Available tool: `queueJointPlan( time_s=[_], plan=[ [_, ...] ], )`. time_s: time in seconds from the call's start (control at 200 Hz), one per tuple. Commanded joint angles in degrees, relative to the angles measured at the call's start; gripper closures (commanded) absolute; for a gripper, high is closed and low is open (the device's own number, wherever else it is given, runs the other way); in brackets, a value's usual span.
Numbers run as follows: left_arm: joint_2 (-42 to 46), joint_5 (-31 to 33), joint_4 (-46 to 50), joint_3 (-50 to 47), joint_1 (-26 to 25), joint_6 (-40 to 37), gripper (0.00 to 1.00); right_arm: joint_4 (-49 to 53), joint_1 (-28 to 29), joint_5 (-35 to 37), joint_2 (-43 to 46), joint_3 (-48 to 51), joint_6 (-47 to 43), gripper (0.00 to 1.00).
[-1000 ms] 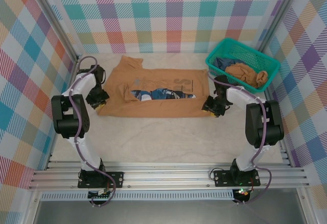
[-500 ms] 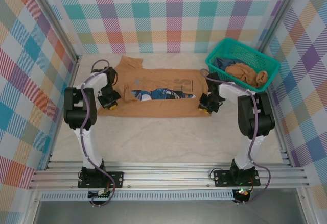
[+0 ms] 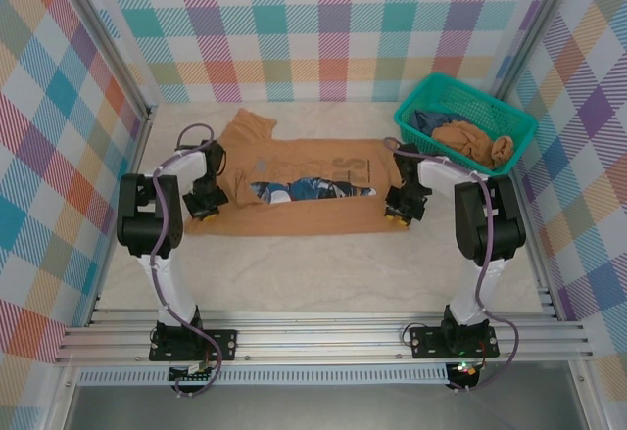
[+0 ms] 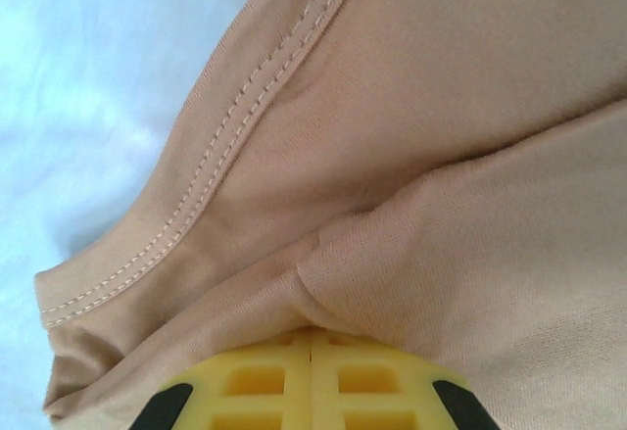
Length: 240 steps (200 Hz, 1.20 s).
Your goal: Fold and stack the t-shirts
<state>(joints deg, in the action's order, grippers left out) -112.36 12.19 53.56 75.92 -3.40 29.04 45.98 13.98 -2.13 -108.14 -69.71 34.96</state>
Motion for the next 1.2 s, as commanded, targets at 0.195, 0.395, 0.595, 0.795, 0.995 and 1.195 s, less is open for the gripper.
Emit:
queueJointPlan(
  time_s=[0.195, 0.395, 0.595, 0.795, 0.995, 1.195],
  plan=[
    [8.7, 2.1, 3.9, -15.8, -9.6, 14.0, 0.97, 11.1, 0.1, 3.9, 7.8, 11.8, -0.4, 0.76],
    [17.4, 1.0, 4.8, -12.4, -11.9, 14.3, 0.8, 6.7, 0.1, 4.3, 21.6, 17.3, 0.7, 0.64],
    [19.8, -14.2, -0.8, -10.8, -15.0, 14.2, 0.6, -8.3, 0.1, -13.2, 30.6, 17.3, -5.4, 0.52],
    [14.9, -14.5, 0.6, -9.5, -15.8, 12.7, 0.64, -19.3, 0.1, -24.3, 35.6, 20.0, -4.1, 0.49],
    [13.0, -14.1, -2.2, -9.1, -16.1, 11.4, 0.64, -18.1, 0.1, -24.6, 35.7, 19.9, -4.1, 0.5],
    [11.1, -14.4, -3.9, -8.2, -17.6, 11.3, 0.7, -17.7, 0.1, -24.7, 36.1, 20.9, -3.7, 0.5]
  ],
)
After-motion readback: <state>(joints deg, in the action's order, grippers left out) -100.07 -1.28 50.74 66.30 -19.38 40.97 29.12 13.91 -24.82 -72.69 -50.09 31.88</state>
